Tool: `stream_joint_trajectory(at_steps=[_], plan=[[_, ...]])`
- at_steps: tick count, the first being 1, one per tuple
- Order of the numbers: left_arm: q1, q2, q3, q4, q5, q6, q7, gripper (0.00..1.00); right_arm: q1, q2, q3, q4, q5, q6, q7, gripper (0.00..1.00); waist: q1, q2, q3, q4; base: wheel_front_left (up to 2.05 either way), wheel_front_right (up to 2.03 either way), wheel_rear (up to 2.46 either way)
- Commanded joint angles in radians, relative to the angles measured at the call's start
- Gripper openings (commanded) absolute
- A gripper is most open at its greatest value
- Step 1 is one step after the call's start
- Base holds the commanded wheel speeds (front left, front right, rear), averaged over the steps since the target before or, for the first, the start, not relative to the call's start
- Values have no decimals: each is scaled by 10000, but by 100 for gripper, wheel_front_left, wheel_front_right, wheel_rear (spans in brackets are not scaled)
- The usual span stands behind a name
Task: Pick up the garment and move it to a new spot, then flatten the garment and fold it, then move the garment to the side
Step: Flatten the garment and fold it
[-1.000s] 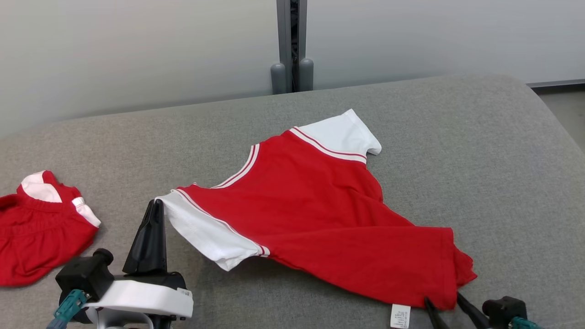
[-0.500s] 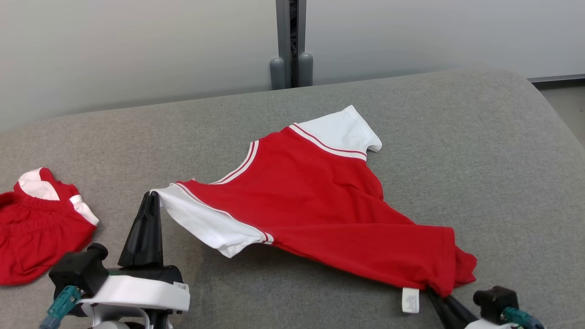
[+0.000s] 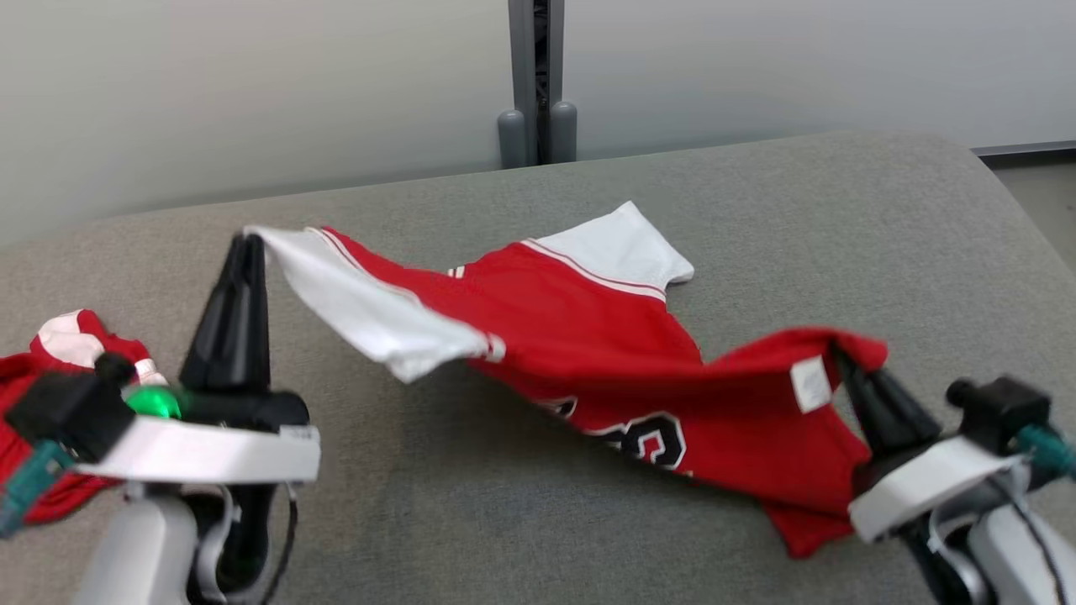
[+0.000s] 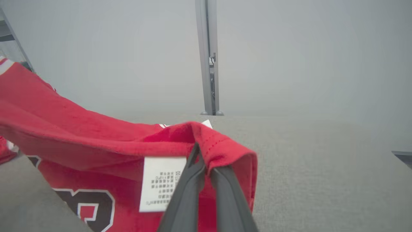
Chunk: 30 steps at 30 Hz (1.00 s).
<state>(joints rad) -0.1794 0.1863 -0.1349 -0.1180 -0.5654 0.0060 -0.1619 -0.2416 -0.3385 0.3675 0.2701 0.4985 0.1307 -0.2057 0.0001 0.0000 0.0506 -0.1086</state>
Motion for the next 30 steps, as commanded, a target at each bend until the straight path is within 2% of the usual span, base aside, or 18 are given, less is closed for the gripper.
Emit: stream_joint_trajectory(at_steps=[1,7,12,18,23,24,28,30], plan=[[-385,123,82,-66,-130,-108,63,0,-251,-190,-82,-103,141,4,93,0,-1,0,-5,72,0,0,0],[-2051,462,251,5,-698,-520,800,0,-1644,-969,-406,-484,951,4,627,0,-1,0,-69,265,0,0,0],[-3567,771,271,382,-1015,-740,1419,0,-3034,-1338,-464,-515,2054,4,1259,0,-1,0,158,437,0,0,0],[-5872,1076,204,1944,-1100,-954,1889,0,-5347,-1415,-259,251,3682,4,2334,0,-1,0,952,648,0,0,0],[-8214,1230,-127,3875,-680,-1190,1284,0,-7838,-1234,344,1603,3802,4,2738,0,-1,0,2080,774,0,0,0],[-8214,1230,-127,3875,-680,-1190,1284,0,-7838,-1234,344,1603,3802,4,2738,0,-1,0,2080,774,0,0,0],[-10223,1342,-562,5450,37,-1273,251,0,-9954,-885,876,2936,3361,4,2260,0,-1,0,3192,864,0,0,0],[-11560,1245,-738,6602,486,-1306,-577,0,-11348,-613,1292,3922,2908,4,1504,0,-1,0,3961,925,0,0,0]])
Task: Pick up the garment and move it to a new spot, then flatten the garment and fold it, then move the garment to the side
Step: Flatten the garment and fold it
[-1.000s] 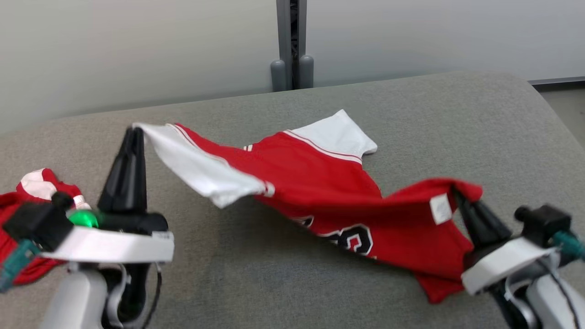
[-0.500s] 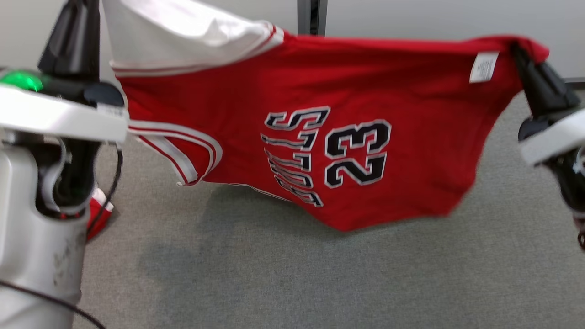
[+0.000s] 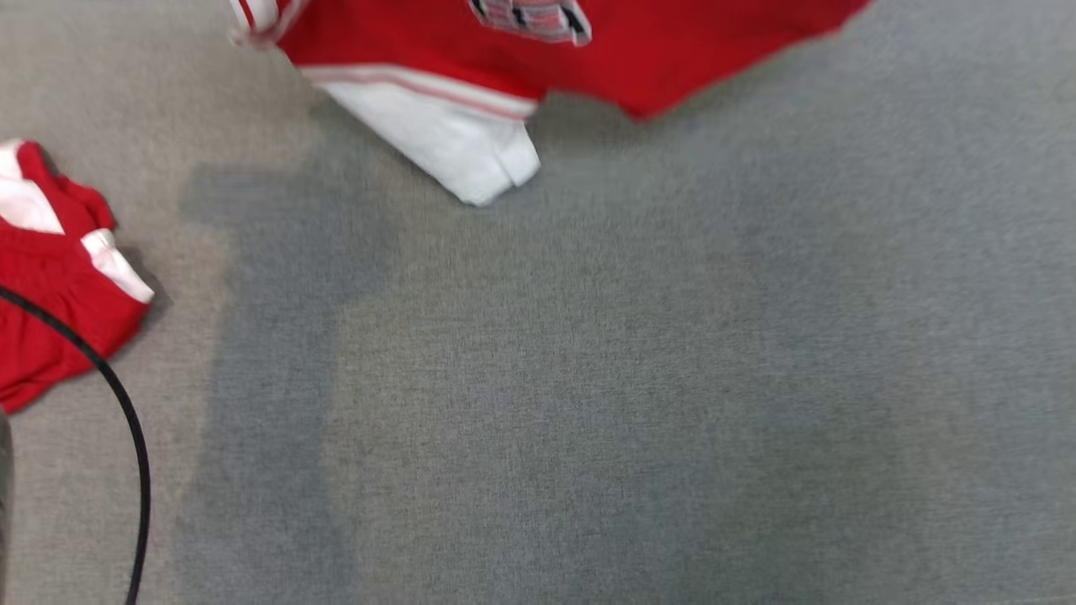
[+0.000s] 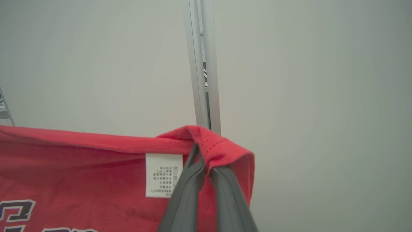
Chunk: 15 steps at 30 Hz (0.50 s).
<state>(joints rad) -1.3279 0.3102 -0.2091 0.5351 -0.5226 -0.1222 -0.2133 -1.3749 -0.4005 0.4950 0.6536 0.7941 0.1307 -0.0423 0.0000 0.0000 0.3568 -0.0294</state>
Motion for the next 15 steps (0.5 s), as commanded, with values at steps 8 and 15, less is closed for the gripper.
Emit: stream_joint_trajectory(at_steps=[8,15], plan=[[-2608,-125,643,145,1417,-70,-509,0,-2642,105,767,1930,-940,2,-2011,0,0,0,2482,343,0,0,0],[-1613,-851,911,-1241,1225,-74,-504,0,-2806,68,881,2327,-1085,4,-2249,0,0,0,3217,683,0,0,0]])
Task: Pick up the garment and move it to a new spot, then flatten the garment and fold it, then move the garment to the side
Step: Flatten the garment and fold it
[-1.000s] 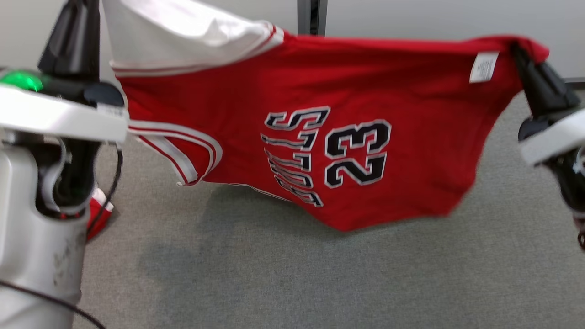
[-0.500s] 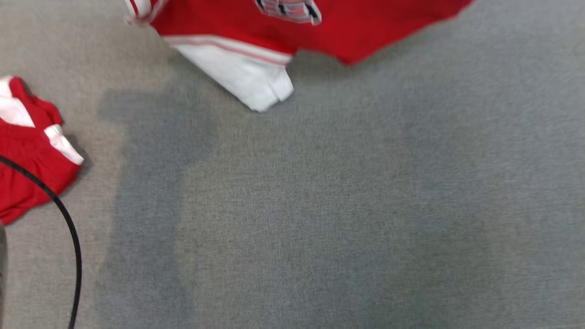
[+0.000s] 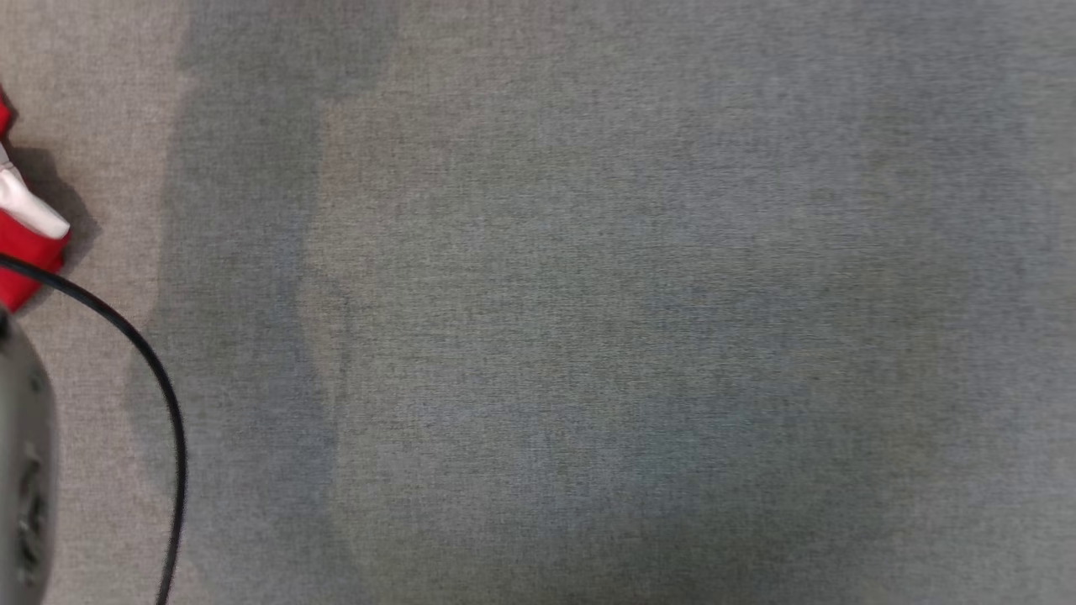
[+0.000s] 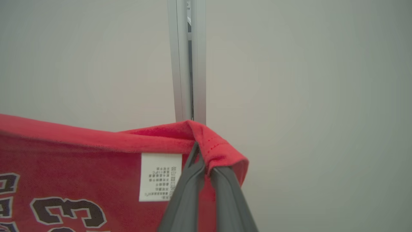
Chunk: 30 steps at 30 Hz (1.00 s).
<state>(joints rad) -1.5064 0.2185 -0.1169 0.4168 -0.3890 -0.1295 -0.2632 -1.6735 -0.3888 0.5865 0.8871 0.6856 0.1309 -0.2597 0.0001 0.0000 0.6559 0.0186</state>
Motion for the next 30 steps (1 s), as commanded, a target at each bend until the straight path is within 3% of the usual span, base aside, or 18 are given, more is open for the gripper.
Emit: stream_joint_trajectory(at_steps=[1,8,13,20,30], plan=[[435,40,-116,-167,-262,-1,-7,0,388,-51,-25,-1,28,0,-74,0,-1,0,256,236,0,0,0],[2994,240,-945,-1236,-1493,-6,-8,0,2225,-200,613,135,571,2,-79,0,-1,0,-17,358,0,0,0],[5469,750,-1503,-2373,-1856,-7,-8,0,3996,-476,1508,-401,2153,2,233,0,-1,0,-776,385,0,0,0],[9160,1533,-1410,-4090,-1085,-6,-9,0,6452,-1853,2565,-2633,4919,2,1418,0,-1,0,-1835,247,0,0,0],[12730,1289,-1079,-5149,-251,92,-9,0,9303,-3621,3301,-5085,7284,2,1748,0,-1,0,-3224,169,0,0,0]])
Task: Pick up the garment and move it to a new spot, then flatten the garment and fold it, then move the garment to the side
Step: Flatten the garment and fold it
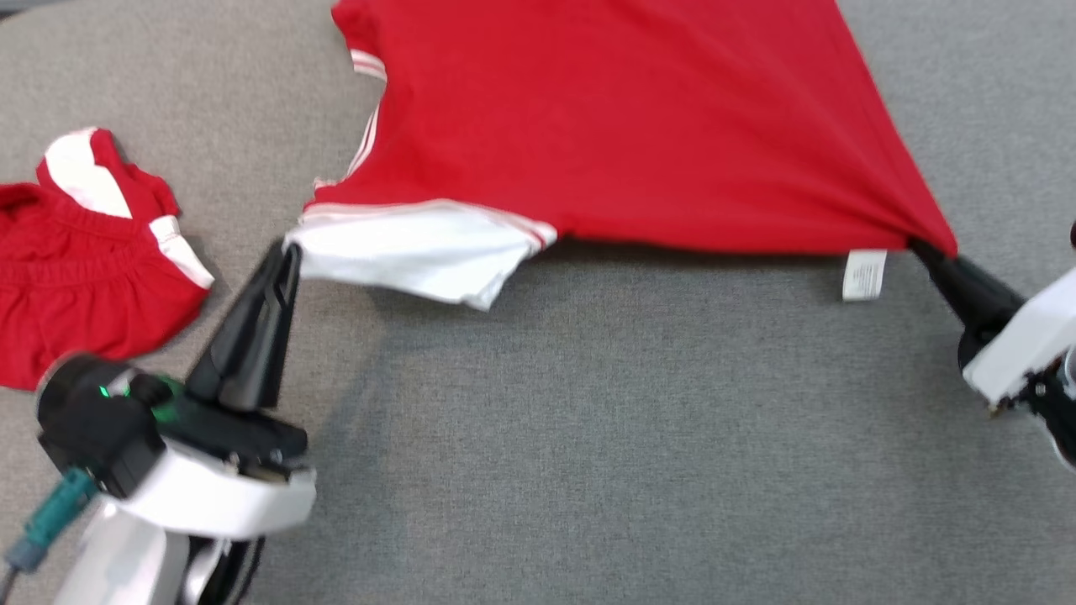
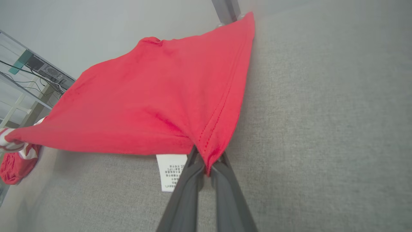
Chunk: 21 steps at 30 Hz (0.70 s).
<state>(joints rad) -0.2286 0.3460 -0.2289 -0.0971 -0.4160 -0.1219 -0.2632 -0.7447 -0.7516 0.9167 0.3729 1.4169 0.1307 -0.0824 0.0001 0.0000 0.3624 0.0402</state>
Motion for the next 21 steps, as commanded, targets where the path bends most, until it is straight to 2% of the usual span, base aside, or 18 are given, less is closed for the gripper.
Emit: stream_joint_trajectory(at_steps=[1,9,18,21], plan=[[277,-30,48,-113,100,50,-9,0,278,-144,45,-113,127,4,-83,0,-1,0,-439,-74,0,0,0],[2976,-146,195,-570,454,608,-9,0,2363,-772,590,-948,854,4,-511,0,-1,0,-1648,-228,0,0,0],[5181,-108,-160,-1166,382,927,236,0,4083,-1444,1050,-1777,1353,4,-738,0,-1,0,-2490,-221,0,0,0],[5706,-27,-206,-1637,382,1051,391,0,4503,-1631,947,-2304,1876,5,-784,0,-1,0,-2574,-226,0,0,0]])
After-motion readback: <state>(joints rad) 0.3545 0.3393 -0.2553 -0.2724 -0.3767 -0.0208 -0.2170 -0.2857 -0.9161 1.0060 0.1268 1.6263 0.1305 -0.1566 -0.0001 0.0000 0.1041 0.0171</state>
